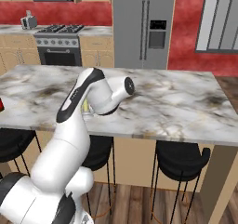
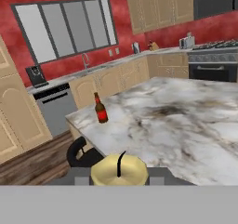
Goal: Get the candle and the beer from the cabinet and move them to the dining counter.
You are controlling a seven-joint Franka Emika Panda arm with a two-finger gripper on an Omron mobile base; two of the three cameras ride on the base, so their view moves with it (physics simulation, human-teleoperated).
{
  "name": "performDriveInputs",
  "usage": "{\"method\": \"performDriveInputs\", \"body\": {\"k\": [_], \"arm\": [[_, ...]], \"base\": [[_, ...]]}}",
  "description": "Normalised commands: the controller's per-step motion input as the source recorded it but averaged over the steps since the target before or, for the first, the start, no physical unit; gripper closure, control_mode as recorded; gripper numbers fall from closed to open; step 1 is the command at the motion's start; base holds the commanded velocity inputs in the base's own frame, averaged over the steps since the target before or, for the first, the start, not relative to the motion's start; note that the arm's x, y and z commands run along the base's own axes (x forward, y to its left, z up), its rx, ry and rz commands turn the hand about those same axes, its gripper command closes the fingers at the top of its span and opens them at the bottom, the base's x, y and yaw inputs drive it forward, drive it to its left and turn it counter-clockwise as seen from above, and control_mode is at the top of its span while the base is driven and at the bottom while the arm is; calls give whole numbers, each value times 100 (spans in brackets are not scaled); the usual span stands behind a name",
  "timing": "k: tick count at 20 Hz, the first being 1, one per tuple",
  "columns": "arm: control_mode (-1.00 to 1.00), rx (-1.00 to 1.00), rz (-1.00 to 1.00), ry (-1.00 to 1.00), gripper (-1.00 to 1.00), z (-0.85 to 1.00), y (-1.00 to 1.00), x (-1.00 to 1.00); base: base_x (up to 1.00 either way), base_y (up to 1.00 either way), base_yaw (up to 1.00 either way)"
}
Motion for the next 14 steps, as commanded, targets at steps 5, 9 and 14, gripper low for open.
{"method": "performDriveInputs", "body": {"k": [5, 9, 14], "arm": [[-100, 4, 8, -1, 100, 0, 0, 31], [-100, 3, 14, -2, 100, 0, 0, 25], [-100, 3, 13, -3, 100, -7, 0, 24]], "base": [[0, 0, 0], [0, 0, 0], [0, 0, 0]]}}
